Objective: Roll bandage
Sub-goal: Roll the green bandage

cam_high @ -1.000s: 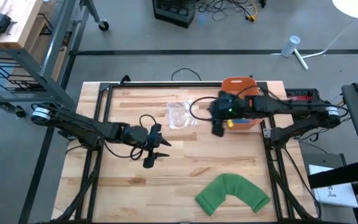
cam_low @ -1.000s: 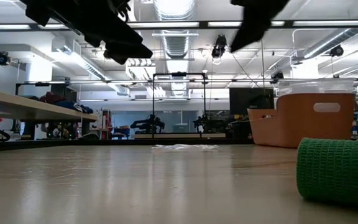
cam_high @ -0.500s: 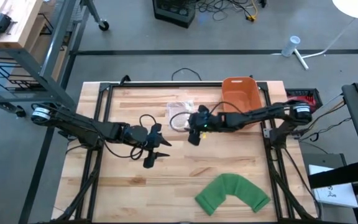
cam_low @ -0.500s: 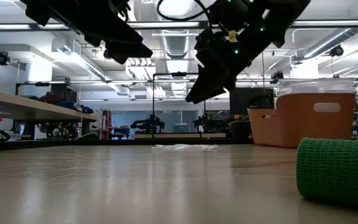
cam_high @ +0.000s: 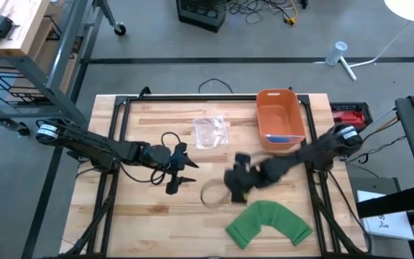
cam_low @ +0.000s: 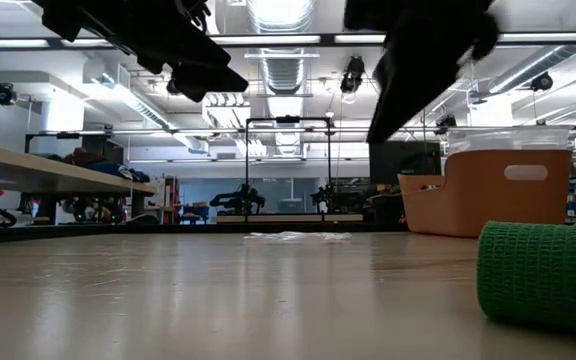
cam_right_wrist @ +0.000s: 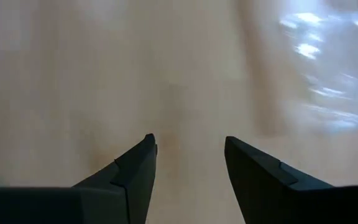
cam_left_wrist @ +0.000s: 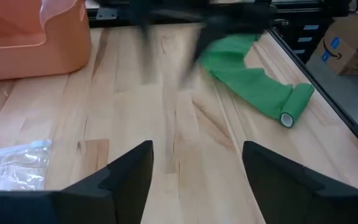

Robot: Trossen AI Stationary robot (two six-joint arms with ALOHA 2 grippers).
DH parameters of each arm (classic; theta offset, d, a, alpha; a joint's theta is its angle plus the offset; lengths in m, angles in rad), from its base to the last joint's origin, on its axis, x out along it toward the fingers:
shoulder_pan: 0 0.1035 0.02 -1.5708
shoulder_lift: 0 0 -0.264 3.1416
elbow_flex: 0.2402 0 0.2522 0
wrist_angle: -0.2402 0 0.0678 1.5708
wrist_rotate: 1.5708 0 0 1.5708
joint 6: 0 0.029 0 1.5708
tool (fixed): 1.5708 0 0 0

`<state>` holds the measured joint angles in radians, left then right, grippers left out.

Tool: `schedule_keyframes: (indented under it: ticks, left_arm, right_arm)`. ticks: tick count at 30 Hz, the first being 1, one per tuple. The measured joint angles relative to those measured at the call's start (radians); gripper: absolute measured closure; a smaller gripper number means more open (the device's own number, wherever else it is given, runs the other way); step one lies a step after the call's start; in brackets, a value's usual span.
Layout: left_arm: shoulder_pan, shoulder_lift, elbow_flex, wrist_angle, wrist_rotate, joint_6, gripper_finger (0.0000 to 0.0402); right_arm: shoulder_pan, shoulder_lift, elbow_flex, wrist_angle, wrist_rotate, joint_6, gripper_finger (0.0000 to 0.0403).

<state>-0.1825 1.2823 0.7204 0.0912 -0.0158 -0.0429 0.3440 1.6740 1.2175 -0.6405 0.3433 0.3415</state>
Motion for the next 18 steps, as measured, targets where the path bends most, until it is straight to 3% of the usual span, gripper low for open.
schedule_keyframes:
  ticks: [9,14,18]
  left_arm:
    - [0.0,0.0,-0.001,0.01,0.0,0.0,0.0153]
    - [0.0,0.001,-0.001,0.033,0.0,0.0,0.0163]
    - [0.0,0.001,-0.001,0.044,0.0,0.0,0.0173]
  right_arm:
    - [0.328,0.055,0.008,0.108,0.193,0.381,0.022]
    - [0.418,0.137,0.083,0.1,0.201,0.558,0.022]
    - [0.45,0.212,0.171,0.097,0.198,0.588,0.022]
